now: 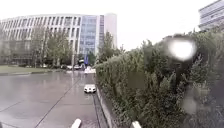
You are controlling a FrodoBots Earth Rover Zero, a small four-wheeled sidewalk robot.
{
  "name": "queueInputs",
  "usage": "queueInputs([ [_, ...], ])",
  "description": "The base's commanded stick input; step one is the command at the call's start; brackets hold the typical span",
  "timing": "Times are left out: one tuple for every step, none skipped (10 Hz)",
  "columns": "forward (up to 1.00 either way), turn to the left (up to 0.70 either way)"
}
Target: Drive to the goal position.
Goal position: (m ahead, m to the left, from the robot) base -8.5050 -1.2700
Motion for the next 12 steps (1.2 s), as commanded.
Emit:
queueInputs([
  [0.07, 0.0],
  [0.07, 0.0],
  [0.07, 0.0],
  [0.07, 0.0],
  [0.07, 0.0],
  [0.06, 0.0],
  [0.07, 0.0],
  [0.07, 0.0],
  [0.07, 0.0],
  [0.07, 0.0],
  [0.07, 0.0],
  [0.07, 0.0],
])
